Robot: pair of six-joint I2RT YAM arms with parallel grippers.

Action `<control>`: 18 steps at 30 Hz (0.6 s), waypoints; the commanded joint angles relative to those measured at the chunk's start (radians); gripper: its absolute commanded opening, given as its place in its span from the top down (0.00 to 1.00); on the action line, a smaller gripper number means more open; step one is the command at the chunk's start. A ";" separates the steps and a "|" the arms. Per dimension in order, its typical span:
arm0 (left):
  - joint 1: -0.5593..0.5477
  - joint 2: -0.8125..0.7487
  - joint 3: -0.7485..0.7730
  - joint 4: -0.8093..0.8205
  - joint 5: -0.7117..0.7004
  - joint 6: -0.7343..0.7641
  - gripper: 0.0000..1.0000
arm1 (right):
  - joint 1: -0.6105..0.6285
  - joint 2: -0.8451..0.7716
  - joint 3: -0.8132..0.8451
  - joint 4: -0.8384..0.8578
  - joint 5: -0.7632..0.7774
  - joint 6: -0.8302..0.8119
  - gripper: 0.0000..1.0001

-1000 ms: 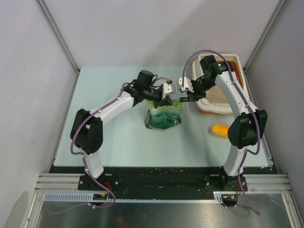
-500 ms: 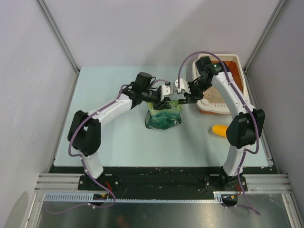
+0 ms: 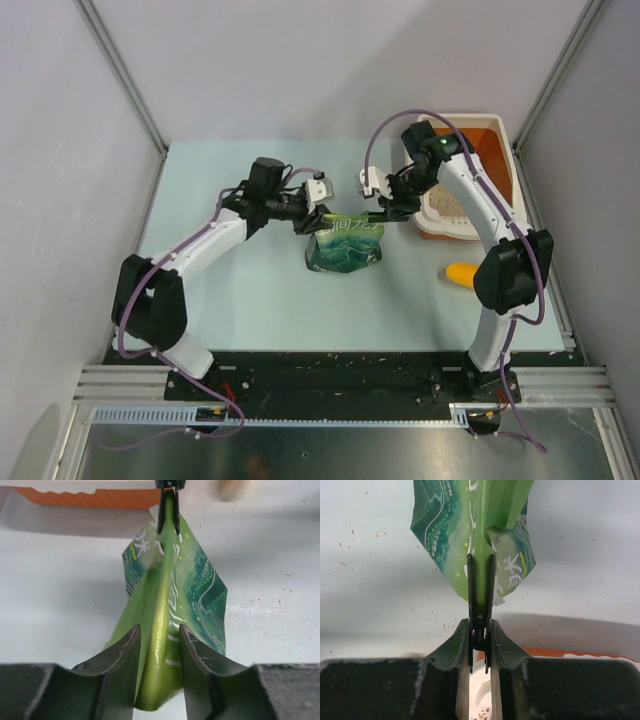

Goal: Fill the litter box with clean litter

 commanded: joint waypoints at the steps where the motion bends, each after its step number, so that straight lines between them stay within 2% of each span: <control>1: 0.010 -0.072 -0.045 0.003 0.002 -0.013 0.64 | 0.040 0.008 0.017 -0.012 -0.025 0.069 1.00; 12: 0.012 -0.084 -0.051 0.003 0.025 -0.023 0.92 | 0.080 0.017 0.006 0.030 -0.103 0.157 1.00; 18: 0.012 -0.090 -0.051 0.002 0.024 -0.040 0.96 | 0.103 0.019 -0.017 0.054 -0.132 0.181 1.00</control>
